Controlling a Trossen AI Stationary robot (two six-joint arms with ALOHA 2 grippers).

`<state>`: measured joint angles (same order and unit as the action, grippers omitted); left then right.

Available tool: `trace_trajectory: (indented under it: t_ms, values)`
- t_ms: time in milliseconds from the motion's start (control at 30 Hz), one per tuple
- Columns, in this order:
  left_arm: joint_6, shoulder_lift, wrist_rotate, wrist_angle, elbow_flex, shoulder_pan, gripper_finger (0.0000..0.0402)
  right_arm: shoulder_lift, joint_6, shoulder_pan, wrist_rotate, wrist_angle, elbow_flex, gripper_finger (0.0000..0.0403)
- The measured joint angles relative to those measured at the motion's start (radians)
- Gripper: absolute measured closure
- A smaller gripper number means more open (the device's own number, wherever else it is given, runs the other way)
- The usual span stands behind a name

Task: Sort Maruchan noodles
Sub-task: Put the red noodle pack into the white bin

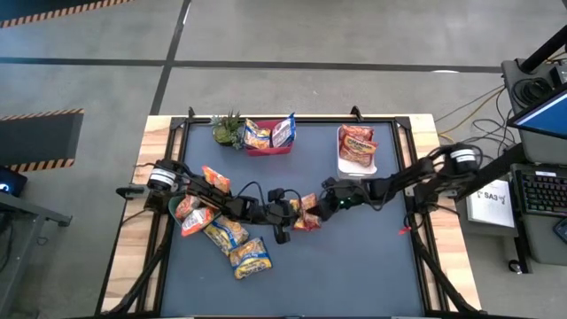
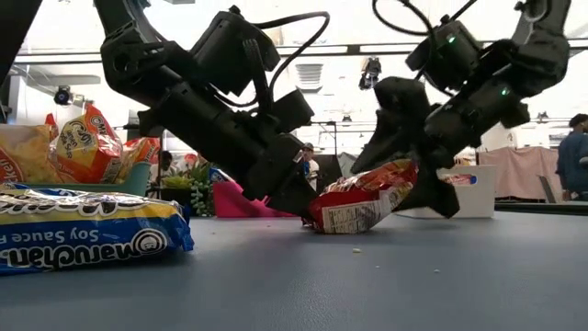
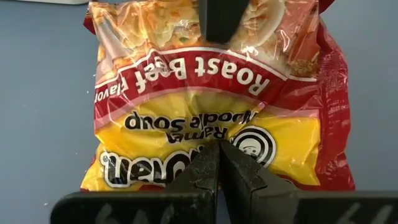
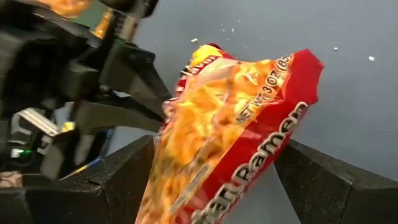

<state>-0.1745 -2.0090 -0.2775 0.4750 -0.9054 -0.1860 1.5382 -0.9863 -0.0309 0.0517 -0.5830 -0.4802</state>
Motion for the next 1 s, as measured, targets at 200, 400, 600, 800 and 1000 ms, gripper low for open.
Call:
trace_trajectory:
  t_ms: [200, 400, 600, 800, 1000]
  values:
    - [0.0, 0.0, 0.001, 0.001, 0.0, 0.0, 0.0402, 0.081, 0.065, 0.001, 0.003, -0.013, -0.058, 0.0118]
    - [0.0, 0.0, 0.002, 0.006, 0.001, -0.001, 0.0402, 0.062, 0.114, 0.005, 0.028, 0.008, -0.069, 0.0179]
    - [0.007, 0.015, 0.004, 0.005, 0.001, -0.001, 0.0402, 0.036, 0.124, 0.005, 0.032, 0.007, -0.068, 0.0229]
    - [0.031, 0.054, 0.003, -0.016, 0.001, -0.001, 0.0402, 0.034, 0.134, 0.005, 0.032, 0.005, -0.068, 0.0234]
    - [0.039, 0.114, -0.001, -0.087, 0.002, -0.001, 0.0402, 0.034, 0.145, 0.005, 0.029, 0.009, -0.068, 0.0234]
